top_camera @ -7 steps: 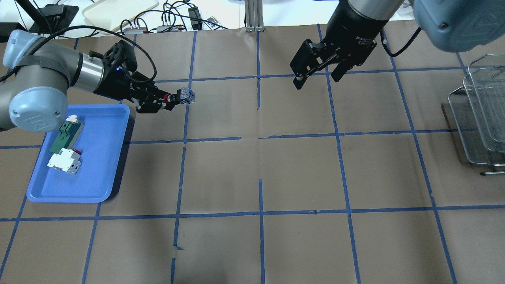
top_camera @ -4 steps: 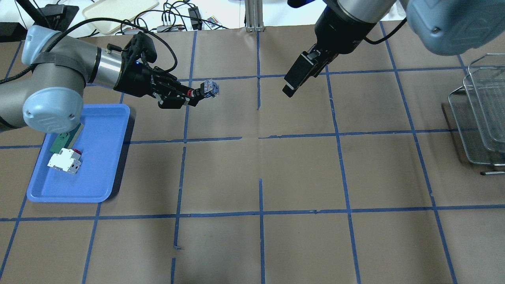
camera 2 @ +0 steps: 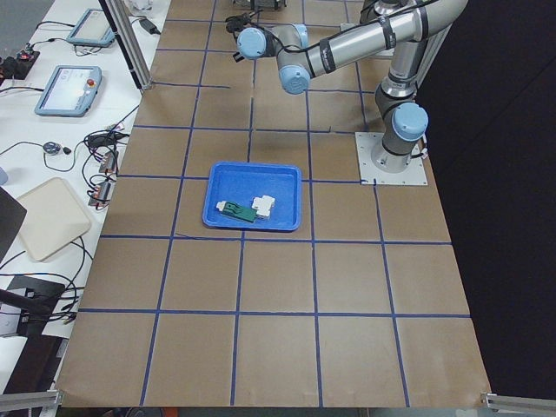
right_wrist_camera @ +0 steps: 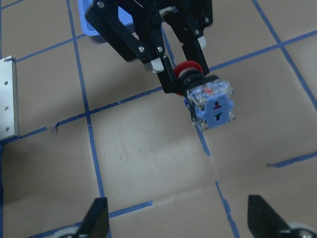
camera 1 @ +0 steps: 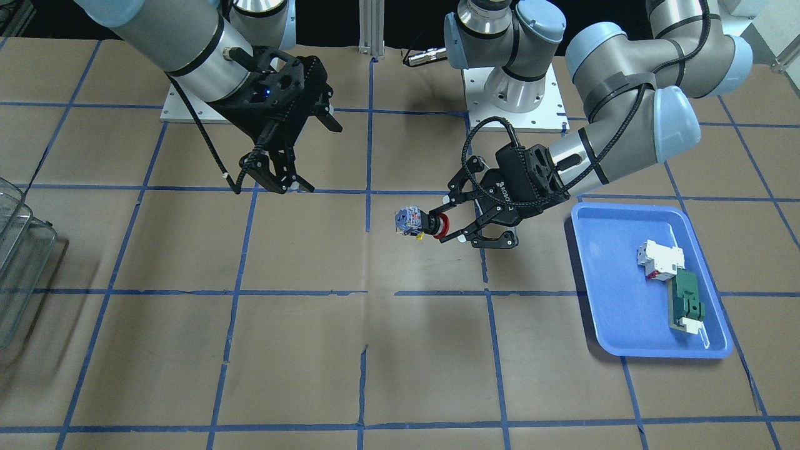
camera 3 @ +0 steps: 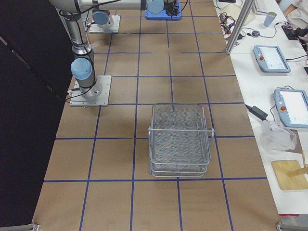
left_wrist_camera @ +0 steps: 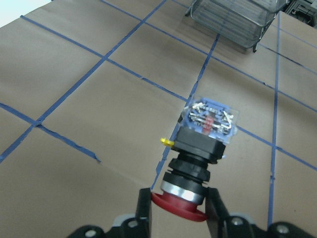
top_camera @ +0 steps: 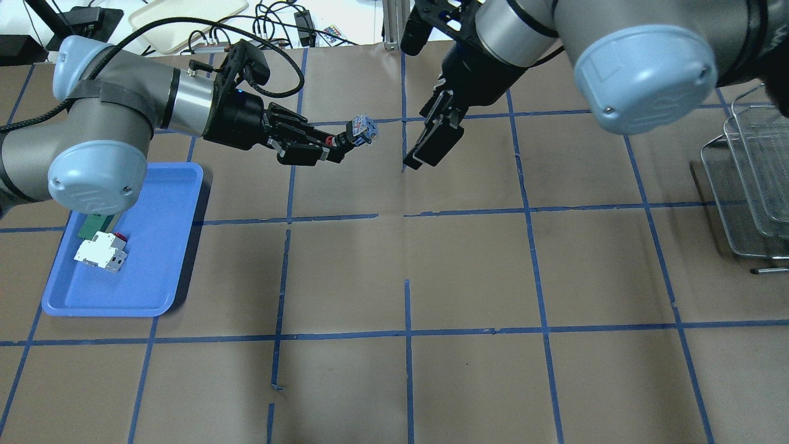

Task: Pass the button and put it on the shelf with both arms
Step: 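Close the right gripper on the button held by the left gripper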

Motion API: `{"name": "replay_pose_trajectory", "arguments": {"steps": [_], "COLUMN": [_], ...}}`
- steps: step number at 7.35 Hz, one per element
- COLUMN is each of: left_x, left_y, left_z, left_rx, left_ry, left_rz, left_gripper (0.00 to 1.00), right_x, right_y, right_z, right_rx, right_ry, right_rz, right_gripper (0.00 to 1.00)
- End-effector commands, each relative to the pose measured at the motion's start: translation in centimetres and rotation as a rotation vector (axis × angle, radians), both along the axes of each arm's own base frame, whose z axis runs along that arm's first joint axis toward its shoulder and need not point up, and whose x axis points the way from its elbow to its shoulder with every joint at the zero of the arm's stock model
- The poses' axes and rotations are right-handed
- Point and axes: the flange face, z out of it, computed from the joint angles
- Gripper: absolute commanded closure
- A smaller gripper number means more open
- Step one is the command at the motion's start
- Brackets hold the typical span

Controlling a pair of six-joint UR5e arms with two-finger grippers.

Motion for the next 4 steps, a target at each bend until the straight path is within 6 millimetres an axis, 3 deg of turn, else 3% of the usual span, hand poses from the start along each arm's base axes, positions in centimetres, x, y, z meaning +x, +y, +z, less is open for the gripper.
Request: {"name": "replay_pose_trajectory", "arguments": {"steps": [1, 4], "left_x": [-1.1, -1.3], "left_y": [1.8, 2.8], "left_z": [-0.1, 2.1], "left_rx": [0.033, 0.026], "left_ry": [0.023, 0.030], "left_rz": [0.004, 0.029], "left_gripper": [1.00, 1.00], "right_x": [1.5, 1.6], "right_y": [-1.8, -1.9], "right_z": [-2.0, -1.1], "right_rx": [-0.119, -0.165], "right_ry": [-0.024, -0.013], "right_rz": [0.138, 0.183], "right_gripper": [0.00, 0.00]}}
